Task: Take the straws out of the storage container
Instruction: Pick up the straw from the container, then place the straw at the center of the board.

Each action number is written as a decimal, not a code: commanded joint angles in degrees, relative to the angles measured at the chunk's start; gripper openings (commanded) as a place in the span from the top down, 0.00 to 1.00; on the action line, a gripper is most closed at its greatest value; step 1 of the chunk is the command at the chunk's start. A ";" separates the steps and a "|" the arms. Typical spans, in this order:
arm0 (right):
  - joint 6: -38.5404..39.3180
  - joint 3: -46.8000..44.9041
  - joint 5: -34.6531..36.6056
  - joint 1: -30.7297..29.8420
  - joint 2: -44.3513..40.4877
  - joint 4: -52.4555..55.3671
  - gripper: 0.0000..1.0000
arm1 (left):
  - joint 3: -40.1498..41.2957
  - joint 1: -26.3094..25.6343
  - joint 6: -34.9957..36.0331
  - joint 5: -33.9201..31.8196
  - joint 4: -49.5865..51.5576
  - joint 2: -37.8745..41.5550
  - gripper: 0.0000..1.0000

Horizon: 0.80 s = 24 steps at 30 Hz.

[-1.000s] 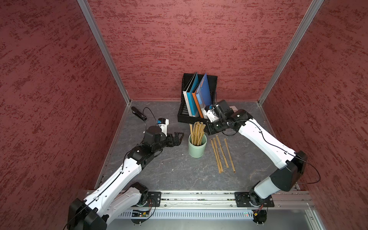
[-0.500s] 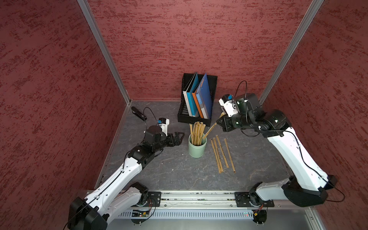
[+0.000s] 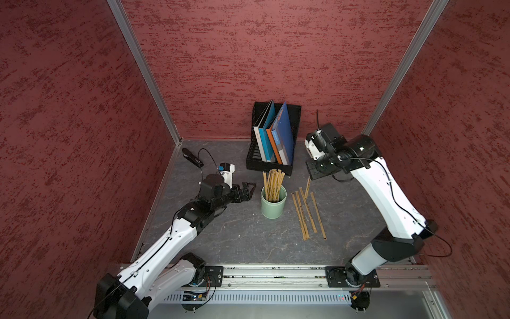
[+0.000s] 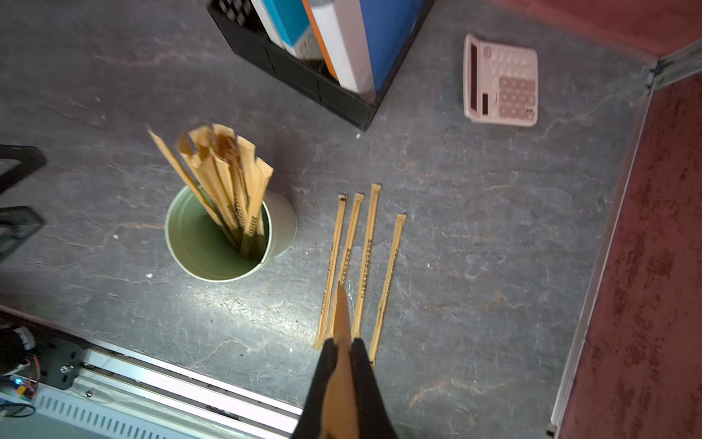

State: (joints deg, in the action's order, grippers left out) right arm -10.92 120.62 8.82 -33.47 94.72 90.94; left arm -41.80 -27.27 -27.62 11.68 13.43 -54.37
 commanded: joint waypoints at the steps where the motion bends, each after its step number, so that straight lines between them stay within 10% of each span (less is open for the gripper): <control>1: 0.48 -1.13 -0.55 2.48 1.68 5.05 0.96 | 1.50 0.37 0.01 0.10 -0.88 0.72 0.00; 24: 5.98 -14.08 -2.30 19.01 25.45 2.54 0.96 | 2.95 1.43 1.11 0.29 -1.13 -0.42 0.00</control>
State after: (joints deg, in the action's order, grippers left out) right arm -5.91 106.43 6.76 -15.05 118.28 93.12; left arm -39.18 -26.26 -27.55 11.70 12.86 -54.43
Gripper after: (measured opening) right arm 0.049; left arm 0.997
